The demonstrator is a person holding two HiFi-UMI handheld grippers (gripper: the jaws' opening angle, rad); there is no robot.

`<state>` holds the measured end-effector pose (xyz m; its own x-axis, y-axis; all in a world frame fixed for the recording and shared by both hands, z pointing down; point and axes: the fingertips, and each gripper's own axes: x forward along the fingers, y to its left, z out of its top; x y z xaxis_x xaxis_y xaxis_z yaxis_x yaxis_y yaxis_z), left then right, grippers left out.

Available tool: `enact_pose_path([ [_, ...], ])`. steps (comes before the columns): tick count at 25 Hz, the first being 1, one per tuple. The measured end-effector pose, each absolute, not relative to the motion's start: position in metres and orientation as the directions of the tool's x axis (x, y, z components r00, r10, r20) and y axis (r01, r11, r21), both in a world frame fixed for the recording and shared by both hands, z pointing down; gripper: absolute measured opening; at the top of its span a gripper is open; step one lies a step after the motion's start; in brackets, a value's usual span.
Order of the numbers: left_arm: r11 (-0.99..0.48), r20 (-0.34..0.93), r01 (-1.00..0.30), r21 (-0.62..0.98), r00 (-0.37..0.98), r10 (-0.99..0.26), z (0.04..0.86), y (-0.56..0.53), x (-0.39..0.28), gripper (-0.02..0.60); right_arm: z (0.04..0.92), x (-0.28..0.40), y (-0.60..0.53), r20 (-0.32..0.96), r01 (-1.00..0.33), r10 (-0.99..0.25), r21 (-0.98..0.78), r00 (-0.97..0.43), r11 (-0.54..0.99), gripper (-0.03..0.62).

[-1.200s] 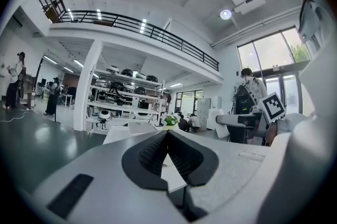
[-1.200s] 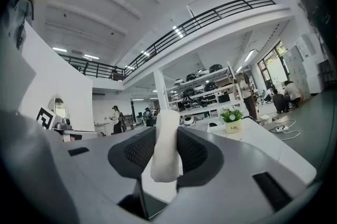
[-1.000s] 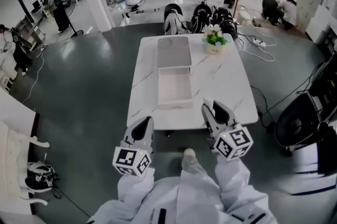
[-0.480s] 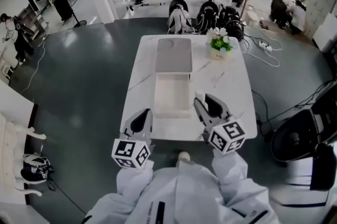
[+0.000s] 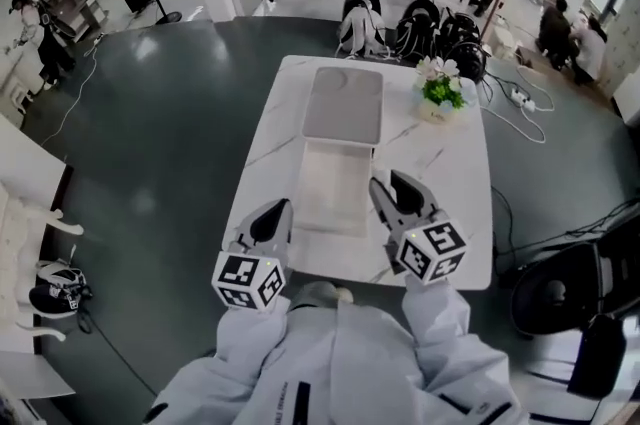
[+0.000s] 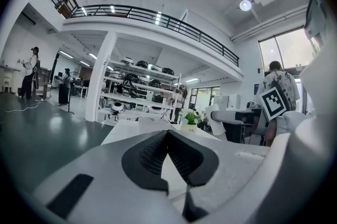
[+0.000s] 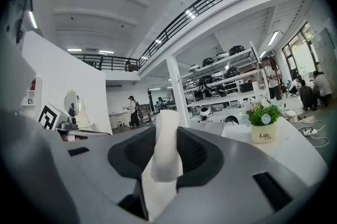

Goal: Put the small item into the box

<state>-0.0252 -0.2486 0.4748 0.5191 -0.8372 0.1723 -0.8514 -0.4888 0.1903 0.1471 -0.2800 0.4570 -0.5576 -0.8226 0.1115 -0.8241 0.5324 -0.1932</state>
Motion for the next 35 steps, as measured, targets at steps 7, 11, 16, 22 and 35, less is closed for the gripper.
enact_pose_path([
  [7, -0.466, 0.231, -0.856, 0.224, 0.511, -0.828, 0.498, -0.277, -0.041, -0.002, 0.483, 0.119, -0.310, 0.198, -0.809, -0.786, -0.209, -0.585, 0.550, 0.114],
  [11, -0.468, 0.274, -0.848, 0.249, 0.525, -0.806, 0.511, -0.298, -0.046, -0.002, 0.495, 0.107, -0.331, 0.256, -0.815, -0.774, -0.224, -0.579, 0.535, 0.114],
  [16, -0.477, 0.315, -0.831, 0.285, 0.551, -0.772, 0.529, -0.321, -0.049, -0.002, 0.522, 0.092, -0.357, 0.374, -0.824, -0.735, -0.244, -0.566, 0.511, 0.114],
  [22, -0.484, 0.345, -0.814, 0.321, 0.576, -0.741, 0.549, -0.345, -0.049, -0.002, 0.546, 0.080, -0.382, 0.482, -0.834, -0.687, -0.224, -0.545, 0.504, 0.114],
  [35, -0.503, 0.379, -0.779, 0.374, 0.623, -0.684, 0.582, -0.371, -0.047, -0.002, 0.602, 0.053, -0.396, 0.722, -0.848, -0.514, -0.192, -0.463, 0.494, 0.114],
])
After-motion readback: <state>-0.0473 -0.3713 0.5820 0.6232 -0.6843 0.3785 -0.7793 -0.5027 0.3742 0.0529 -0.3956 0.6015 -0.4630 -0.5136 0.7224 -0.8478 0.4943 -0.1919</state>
